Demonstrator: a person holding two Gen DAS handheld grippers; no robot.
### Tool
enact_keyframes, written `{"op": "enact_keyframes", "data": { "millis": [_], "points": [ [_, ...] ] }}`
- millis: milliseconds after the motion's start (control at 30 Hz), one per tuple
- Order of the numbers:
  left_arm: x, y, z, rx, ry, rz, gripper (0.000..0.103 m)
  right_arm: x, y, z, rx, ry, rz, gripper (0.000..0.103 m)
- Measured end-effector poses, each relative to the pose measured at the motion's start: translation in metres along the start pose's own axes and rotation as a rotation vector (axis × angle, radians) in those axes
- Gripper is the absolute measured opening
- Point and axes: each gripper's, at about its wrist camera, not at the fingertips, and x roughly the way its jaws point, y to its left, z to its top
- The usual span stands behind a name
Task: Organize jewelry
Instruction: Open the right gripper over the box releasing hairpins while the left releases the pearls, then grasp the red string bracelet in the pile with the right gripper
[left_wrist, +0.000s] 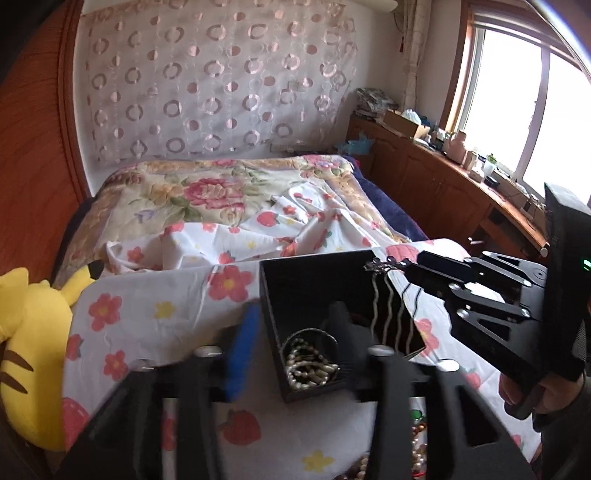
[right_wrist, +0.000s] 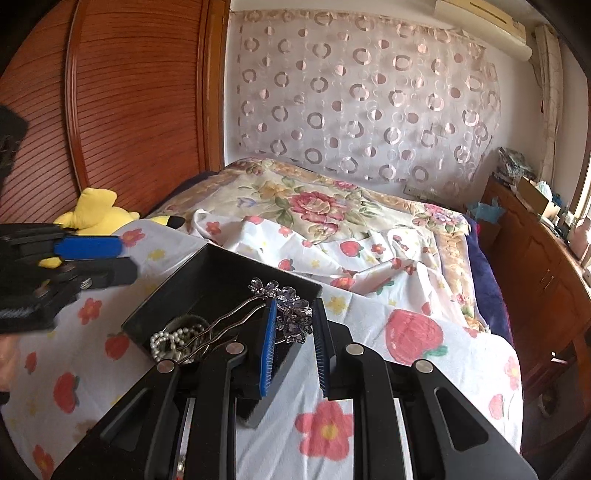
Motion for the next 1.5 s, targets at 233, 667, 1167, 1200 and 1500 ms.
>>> {"op": "enact_keyframes", "data": {
  "millis": [233,667,1167,1200,1500],
  "points": [
    [-0.016,0.016,-0.012,-0.020,-0.057,0.018,0.086,0.024,0.010,0.005,-0.021,0.019,-0.009,0.021],
    [-0.025,0.031,-0.037,0.013,-0.082,0.046,0.095,0.026,0.019,0.007,-0.054,0.015,-0.002,0.034],
    [-0.031,0.026,-0.095,0.005,-0.024,-0.004,0.095,-0.057,0.028,-0.079,-0.066,0.047,0.120,0.033],
    [-0.032,0.026,-0.098,-0.002,-0.020,-0.007,0.095,-0.059,0.029,-0.085,-0.064,0.057,0.126,0.032],
    [-0.051,0.018,-0.120,0.000,-0.018,-0.010,0.095,-0.065,0.033,-0.121,-0.003,0.138,0.197,0.025]
  ]
}}
